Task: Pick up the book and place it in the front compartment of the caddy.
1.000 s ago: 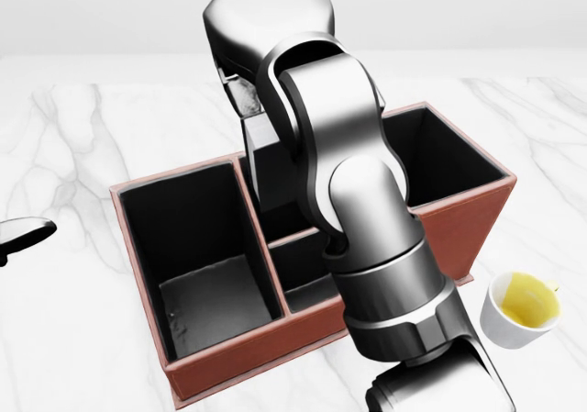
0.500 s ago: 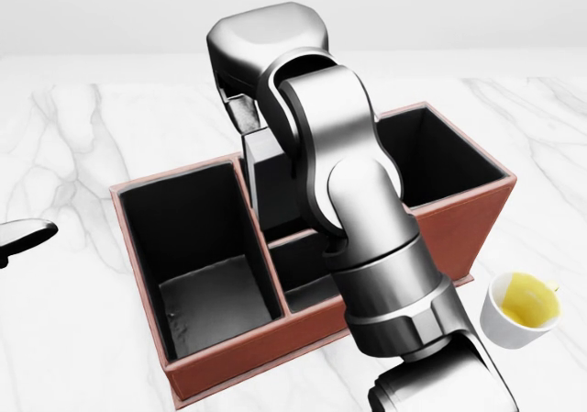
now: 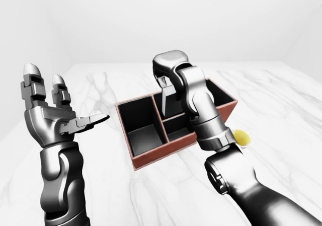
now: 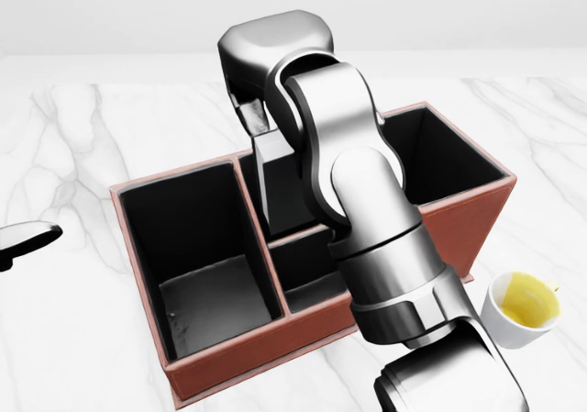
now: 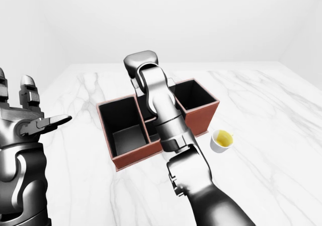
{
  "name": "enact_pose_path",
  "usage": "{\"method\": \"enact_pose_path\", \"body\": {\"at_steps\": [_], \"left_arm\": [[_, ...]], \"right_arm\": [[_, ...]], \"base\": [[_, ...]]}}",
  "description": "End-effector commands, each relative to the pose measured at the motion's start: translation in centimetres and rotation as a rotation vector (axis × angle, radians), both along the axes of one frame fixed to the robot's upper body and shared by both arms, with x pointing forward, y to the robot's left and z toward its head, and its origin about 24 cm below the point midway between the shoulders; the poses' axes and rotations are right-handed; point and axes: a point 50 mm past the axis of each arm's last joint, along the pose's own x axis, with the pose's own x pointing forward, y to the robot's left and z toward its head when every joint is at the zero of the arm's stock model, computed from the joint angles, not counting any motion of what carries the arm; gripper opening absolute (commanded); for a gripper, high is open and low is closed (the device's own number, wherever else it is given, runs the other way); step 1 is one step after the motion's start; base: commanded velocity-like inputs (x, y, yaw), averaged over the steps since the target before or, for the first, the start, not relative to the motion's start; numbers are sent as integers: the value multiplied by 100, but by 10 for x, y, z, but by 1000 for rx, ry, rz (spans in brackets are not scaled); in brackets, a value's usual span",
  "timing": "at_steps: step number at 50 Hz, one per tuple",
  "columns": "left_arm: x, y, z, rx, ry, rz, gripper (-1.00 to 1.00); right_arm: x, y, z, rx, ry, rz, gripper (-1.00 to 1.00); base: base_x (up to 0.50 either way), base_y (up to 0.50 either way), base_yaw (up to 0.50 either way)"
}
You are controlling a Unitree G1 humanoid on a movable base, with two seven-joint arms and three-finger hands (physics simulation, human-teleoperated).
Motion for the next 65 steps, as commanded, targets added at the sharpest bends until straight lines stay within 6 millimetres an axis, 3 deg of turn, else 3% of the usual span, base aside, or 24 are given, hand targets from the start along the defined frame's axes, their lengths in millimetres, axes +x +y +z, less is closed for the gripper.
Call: {"method": "enact_pose_path", "body": {"at_steps": [1, 26, 53, 65], "left_arm": [[12, -4, -16, -3, 84, 5, 100], [9, -5, -14, -2, 72, 2, 100], [9, -8, -19, 9, 91, -7, 100], [7, -9, -18, 12, 86, -9, 100]], "right_arm": [[11, 4, -1, -41, 56, -14, -100], [18, 6, -31, -87, 168, -25, -100], [26, 0, -4, -124, 103, -67, -100], [32, 0, -11, 14, 17, -17, -100]], "base": [[0, 0, 0], [0, 0, 0], [0, 0, 0], [0, 0, 0]]}}
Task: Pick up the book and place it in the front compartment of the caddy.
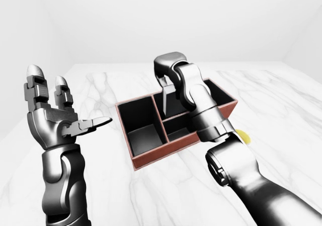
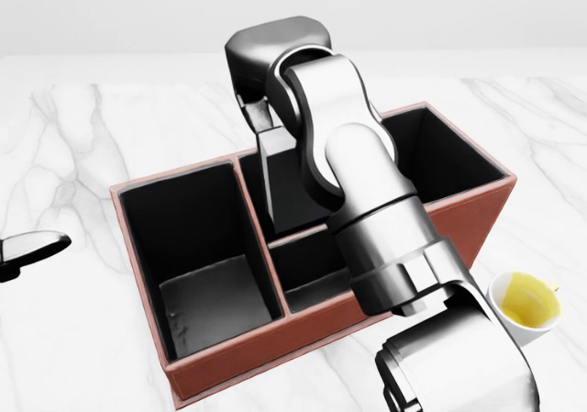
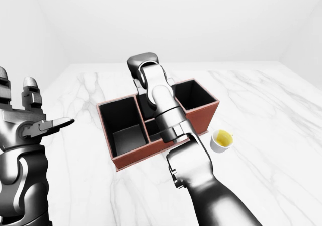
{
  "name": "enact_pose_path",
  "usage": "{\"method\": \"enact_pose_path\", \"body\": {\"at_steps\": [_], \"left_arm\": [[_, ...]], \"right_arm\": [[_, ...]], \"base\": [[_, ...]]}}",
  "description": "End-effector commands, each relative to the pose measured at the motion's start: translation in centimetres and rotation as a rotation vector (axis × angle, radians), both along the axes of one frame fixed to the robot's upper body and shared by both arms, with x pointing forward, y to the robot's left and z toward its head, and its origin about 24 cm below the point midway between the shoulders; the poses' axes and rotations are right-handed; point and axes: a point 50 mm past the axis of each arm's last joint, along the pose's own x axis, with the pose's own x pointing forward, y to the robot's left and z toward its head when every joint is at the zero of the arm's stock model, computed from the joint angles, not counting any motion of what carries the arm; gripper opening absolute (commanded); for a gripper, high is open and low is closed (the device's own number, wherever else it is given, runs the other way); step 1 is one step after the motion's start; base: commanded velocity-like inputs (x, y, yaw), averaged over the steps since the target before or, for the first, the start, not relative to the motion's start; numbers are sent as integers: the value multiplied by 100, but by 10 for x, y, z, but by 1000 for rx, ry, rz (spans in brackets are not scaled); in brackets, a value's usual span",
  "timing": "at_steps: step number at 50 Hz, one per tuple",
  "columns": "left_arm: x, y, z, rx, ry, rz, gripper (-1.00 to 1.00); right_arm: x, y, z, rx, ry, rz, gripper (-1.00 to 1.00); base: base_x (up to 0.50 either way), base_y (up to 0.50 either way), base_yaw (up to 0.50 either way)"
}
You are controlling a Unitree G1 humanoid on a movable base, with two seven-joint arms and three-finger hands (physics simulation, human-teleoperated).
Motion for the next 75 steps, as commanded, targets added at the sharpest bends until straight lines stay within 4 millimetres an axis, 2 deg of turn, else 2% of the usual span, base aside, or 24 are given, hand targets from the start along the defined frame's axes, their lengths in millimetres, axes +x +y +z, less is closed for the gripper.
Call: {"method": "enact_pose_path", "body": {"at_steps": [1, 14, 15, 24, 31, 39, 65, 75], "left_arm": [[11, -5, -17, -2, 86, 2, 100], [12, -5, -17, -2, 87, 1, 100], [12, -5, -18, -2, 89, 0, 100], [12, -5, -17, -2, 88, 1, 100], [13, -5, -18, -2, 90, 0, 100], [12, -4, -16, -3, 84, 3, 100], [12, -3, -15, -8, 77, 4, 100], [12, -2, -14, -9, 76, 5, 100]], "right_arm": [[11, -1, -5, 74, -70, 9, -100], [15, -3, -27, 72, -98, 5, -100], [16, -3, -24, 84, -149, 6, -100], [19, -5, -36, 81, -118, -5, -100], [20, -6, -36, 39, -145, -10, -100], [22, -9, -43, 73, -182, -17, -100], [29, -18, -62, 114, -146, -57, -100], [30, -18, -62, 104, -144, -61, -100]], "base": [[0, 0, 0], [0, 0, 0], [0, 0, 0], [0, 0, 0], [0, 0, 0], [0, 0, 0], [0, 0, 0], [0, 0, 0]]}}
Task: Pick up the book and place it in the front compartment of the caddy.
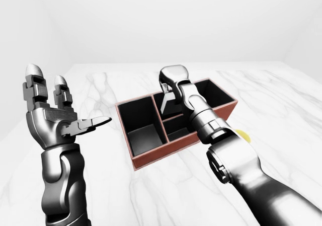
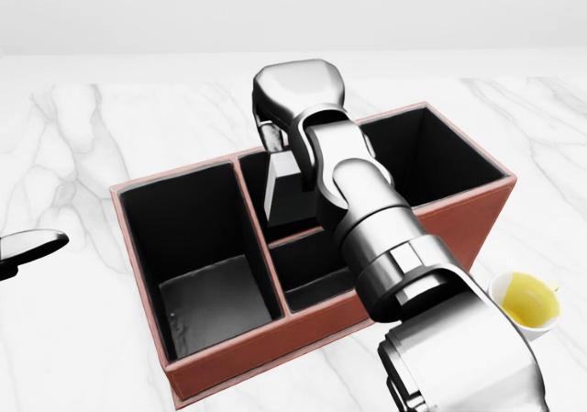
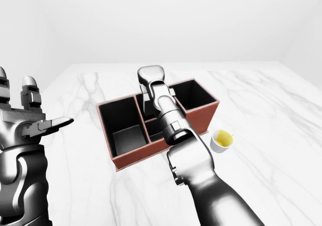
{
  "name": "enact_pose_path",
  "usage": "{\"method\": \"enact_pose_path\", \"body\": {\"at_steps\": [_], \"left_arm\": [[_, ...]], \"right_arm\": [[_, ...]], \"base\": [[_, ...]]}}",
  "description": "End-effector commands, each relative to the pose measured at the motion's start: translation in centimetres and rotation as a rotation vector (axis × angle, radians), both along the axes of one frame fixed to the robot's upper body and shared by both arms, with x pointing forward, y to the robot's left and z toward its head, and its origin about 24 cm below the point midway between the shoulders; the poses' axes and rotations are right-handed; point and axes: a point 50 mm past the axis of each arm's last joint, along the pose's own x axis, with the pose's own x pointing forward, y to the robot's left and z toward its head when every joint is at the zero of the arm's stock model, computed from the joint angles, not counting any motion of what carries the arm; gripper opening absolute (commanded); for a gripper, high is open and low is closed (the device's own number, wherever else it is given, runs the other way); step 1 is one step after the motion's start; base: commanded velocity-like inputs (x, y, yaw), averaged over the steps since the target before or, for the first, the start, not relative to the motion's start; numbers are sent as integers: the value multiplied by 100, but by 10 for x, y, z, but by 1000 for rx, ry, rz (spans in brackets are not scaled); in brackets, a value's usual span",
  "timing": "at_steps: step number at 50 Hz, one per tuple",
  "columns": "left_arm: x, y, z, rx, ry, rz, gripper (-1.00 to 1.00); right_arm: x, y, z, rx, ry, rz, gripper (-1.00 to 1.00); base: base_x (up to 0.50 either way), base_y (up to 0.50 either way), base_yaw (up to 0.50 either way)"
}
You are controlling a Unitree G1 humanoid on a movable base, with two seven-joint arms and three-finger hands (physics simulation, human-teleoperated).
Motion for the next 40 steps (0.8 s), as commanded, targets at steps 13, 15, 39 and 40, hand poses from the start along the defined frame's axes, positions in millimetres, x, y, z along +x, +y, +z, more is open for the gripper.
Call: {"method": "enact_pose_path", "body": {"at_steps": [13, 15, 39, 40], "left_arm": [[13, -2, -15, -11, 81, 8, 100], [13, -2, -15, -11, 80, 8, 100], [11, -2, -13, -12, 68, 9, 100], [11, -2, -12, -13, 66, 10, 100]], "right_arm": [[4, 3, 8, -90, -18, -8, 100], [4, 4, 10, -95, -19, -7, 100], [7, 2, 55, -86, -91, -14, 100], [6, 2, 59, -84, -97, -14, 100]], "base": [[0, 0, 0], [0, 0, 0], [0, 0, 0], [0, 0, 0]]}}
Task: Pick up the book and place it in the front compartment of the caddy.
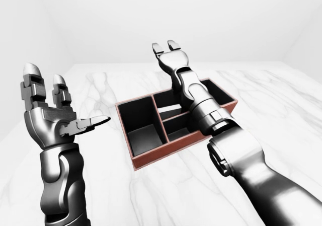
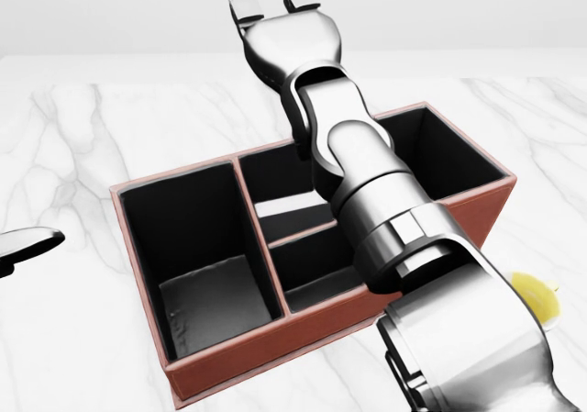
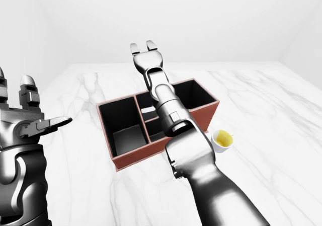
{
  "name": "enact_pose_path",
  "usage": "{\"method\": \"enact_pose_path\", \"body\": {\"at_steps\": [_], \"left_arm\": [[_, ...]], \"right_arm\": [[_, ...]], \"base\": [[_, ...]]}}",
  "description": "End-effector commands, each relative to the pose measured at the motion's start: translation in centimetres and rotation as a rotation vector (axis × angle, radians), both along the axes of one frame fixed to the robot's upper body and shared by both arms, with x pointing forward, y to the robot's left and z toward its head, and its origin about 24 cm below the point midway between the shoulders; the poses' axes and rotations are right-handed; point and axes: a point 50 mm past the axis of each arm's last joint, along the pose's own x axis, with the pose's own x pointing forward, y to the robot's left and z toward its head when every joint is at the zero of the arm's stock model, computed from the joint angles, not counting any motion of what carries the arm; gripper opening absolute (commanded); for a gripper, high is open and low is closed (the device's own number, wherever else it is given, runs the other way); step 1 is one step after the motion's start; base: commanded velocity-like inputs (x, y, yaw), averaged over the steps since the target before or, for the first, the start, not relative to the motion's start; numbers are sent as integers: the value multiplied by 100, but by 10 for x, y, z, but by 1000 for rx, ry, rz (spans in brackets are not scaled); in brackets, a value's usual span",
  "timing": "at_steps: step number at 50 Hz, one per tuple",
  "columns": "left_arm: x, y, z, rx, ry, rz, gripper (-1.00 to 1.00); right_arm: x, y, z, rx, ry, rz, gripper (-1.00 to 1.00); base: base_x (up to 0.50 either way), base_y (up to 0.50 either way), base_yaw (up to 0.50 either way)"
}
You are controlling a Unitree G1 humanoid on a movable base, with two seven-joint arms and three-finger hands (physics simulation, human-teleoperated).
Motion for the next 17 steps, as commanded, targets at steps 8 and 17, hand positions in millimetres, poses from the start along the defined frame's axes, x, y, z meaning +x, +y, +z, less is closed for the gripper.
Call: {"method": "enact_pose_path", "body": {"at_steps": [8, 17], "left_arm": [[12, -2, -15, -9, 77, 8, 100], [10, -4, -15, -2, 77, 3, 100]], "right_arm": [[-4, -1, 65, 0, -14, 0, 100], [-36, 13, 91, -32, 13, 73, 100]], "base": [[0, 0, 0], [0, 0, 0]]}}
